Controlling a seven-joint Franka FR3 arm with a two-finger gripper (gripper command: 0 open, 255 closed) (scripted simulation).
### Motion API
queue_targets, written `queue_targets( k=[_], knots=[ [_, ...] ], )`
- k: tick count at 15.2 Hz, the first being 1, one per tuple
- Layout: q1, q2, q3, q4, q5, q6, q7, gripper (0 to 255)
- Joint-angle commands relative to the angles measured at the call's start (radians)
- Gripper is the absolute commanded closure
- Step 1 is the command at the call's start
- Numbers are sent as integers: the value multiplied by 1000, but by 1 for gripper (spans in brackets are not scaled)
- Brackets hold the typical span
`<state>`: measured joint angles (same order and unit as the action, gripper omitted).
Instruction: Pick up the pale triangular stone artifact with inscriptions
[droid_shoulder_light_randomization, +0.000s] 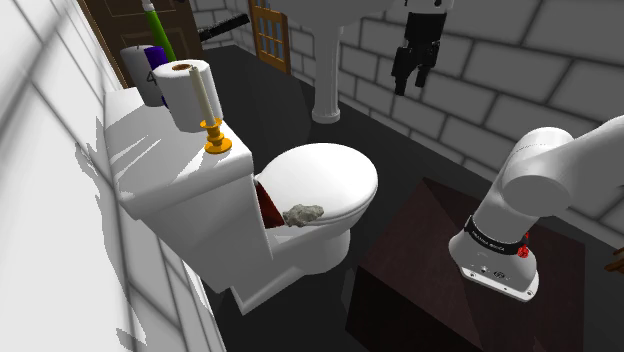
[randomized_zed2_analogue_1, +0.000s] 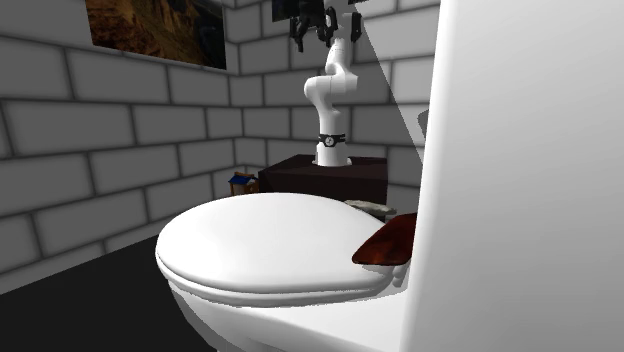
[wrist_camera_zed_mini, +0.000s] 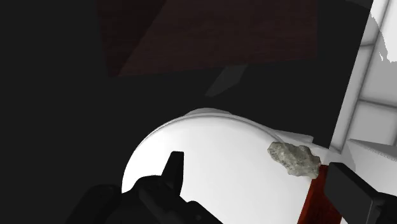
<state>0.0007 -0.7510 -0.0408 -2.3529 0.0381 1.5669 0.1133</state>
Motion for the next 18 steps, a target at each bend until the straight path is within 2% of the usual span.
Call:
queue_targets(
  k=[1, 9, 18],
  knots=[
    [0, 0, 0, 0, 0, 0, 0, 0],
    [81, 123, 17, -155, -28, 316, -166, 0],
    [162, 367, 43, -238, -63, 687, -330, 0]
  ],
)
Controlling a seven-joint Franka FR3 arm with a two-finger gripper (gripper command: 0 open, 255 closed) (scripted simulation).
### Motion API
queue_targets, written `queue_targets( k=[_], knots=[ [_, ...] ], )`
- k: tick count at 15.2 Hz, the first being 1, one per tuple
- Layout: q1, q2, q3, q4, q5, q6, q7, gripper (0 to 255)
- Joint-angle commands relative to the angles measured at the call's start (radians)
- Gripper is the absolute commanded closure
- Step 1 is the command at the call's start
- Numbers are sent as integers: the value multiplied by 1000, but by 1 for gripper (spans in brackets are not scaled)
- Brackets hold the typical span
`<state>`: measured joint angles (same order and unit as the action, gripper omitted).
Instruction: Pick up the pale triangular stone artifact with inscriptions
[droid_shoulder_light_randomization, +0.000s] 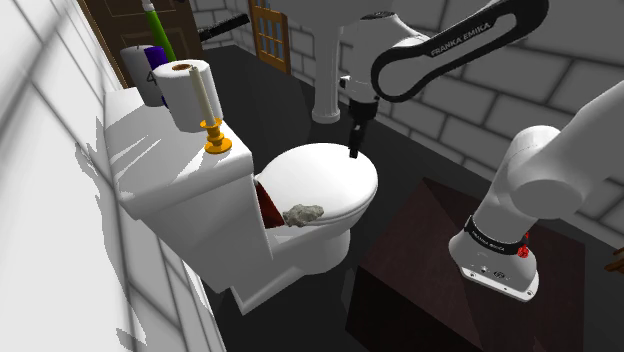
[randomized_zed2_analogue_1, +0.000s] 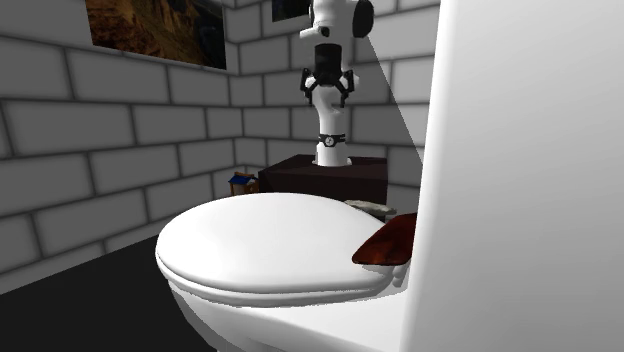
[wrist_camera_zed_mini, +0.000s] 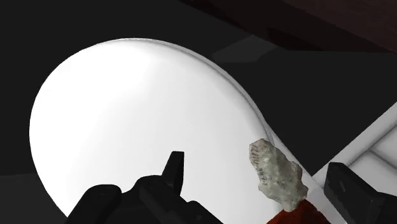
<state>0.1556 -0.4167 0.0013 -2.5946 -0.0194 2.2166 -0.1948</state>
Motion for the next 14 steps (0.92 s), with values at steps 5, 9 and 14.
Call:
queue_targets(
  k=[5, 9, 14],
  knots=[
    [40, 207, 24, 3, -41, 239, -95, 0],
    [58, 359, 46, 25, -93, 389, -134, 0],
    [82, 557, 59, 81, -218, 553, -134, 0]
  ],
)
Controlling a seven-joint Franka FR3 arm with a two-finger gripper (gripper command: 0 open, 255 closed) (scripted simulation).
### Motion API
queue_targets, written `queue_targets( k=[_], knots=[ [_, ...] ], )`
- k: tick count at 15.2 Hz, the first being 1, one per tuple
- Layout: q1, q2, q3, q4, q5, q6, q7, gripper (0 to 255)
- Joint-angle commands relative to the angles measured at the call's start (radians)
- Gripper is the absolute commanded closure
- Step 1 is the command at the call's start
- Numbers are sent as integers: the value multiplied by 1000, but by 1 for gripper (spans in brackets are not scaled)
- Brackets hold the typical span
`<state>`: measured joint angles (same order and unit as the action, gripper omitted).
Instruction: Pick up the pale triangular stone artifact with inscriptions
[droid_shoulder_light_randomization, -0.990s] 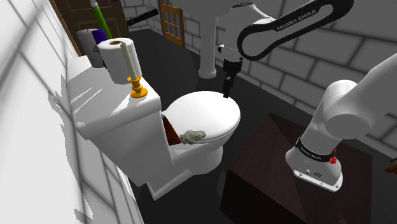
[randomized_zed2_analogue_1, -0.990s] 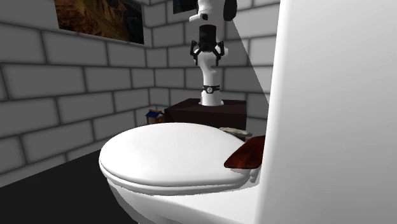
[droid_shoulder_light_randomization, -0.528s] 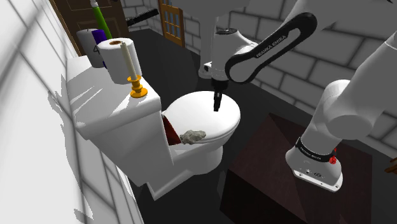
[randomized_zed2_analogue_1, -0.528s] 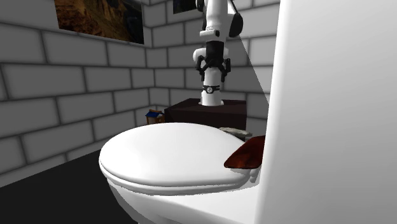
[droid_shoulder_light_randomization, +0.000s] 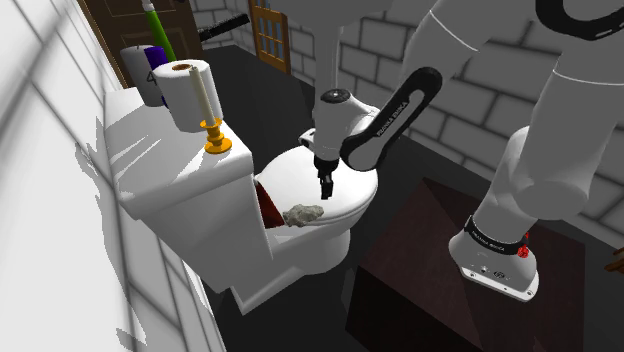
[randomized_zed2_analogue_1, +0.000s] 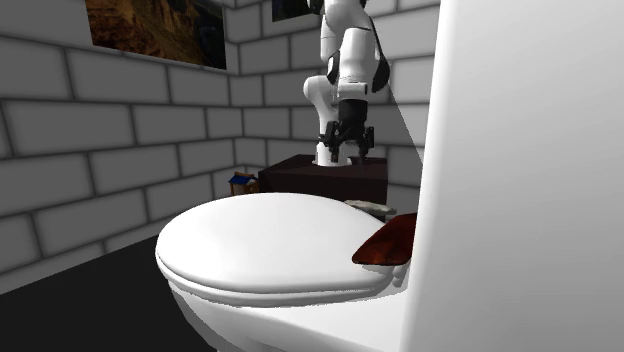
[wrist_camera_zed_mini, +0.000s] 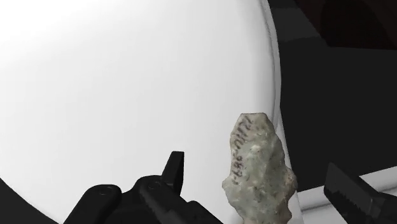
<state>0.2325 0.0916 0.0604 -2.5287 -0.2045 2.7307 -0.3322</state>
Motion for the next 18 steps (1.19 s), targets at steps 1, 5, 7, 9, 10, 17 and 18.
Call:
queue_targets(
  k=[1, 5, 7, 9, 10, 17, 18],
  knots=[
    [15, 88, -3, 31, -67, 68, 10, 0],
    [79, 248, -46, 104, -205, 170, 45, 0],
    [92, 272, -59, 113, -219, 188, 55, 0],
    [105, 302, -75, 121, -234, 210, 70, 0],
    [112, 317, -84, 125, -241, 222, 78, 0],
    [138, 372, -113, 142, -262, 261, 103, 255],
    [138, 373, -113, 143, -261, 261, 103, 255]
  ],
)
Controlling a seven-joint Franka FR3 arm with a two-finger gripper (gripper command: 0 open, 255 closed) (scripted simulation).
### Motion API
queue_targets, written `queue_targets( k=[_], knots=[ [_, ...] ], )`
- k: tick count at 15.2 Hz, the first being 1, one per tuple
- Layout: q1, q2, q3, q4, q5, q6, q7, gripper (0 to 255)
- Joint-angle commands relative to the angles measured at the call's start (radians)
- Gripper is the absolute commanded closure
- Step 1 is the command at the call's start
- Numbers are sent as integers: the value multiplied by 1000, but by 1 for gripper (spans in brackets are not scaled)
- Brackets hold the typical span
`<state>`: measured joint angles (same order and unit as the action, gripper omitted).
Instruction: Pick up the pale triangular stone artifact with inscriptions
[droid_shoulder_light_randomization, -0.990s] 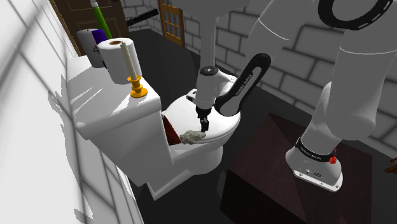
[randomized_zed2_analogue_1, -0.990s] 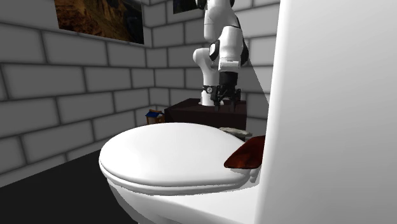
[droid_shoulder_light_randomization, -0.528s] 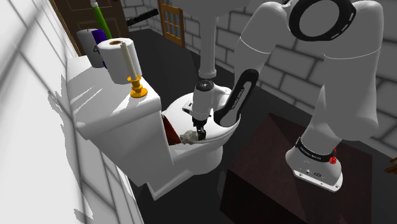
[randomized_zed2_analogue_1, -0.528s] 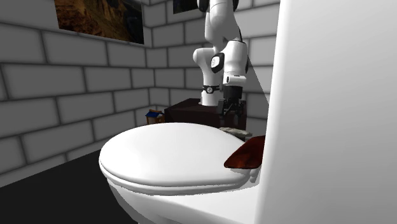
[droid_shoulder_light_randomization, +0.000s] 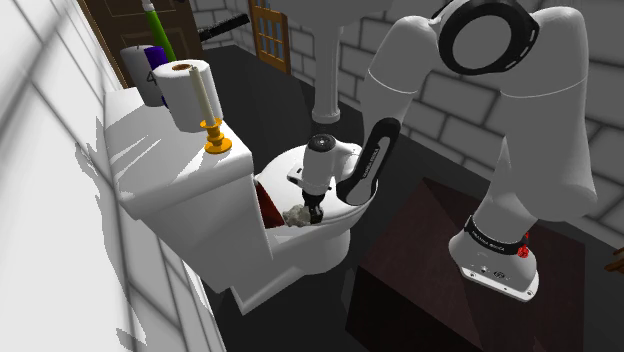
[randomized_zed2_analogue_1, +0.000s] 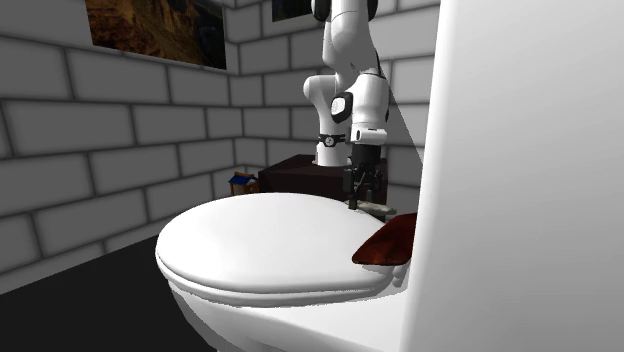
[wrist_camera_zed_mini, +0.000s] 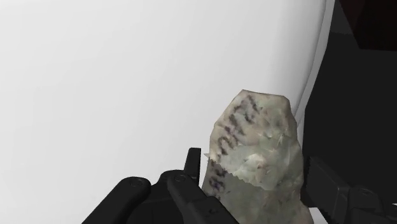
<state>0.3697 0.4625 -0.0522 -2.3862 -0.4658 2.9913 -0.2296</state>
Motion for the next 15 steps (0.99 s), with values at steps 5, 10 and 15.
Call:
queue_targets(
  k=[5, 10, 15],
  knots=[
    [1, 2, -1, 1, 0, 1, 1, 255],
    [-22, -45, 25, -15, 16, -33, -20, 255],
    [-56, -120, 66, -34, 52, -89, -59, 255]
  ],
)
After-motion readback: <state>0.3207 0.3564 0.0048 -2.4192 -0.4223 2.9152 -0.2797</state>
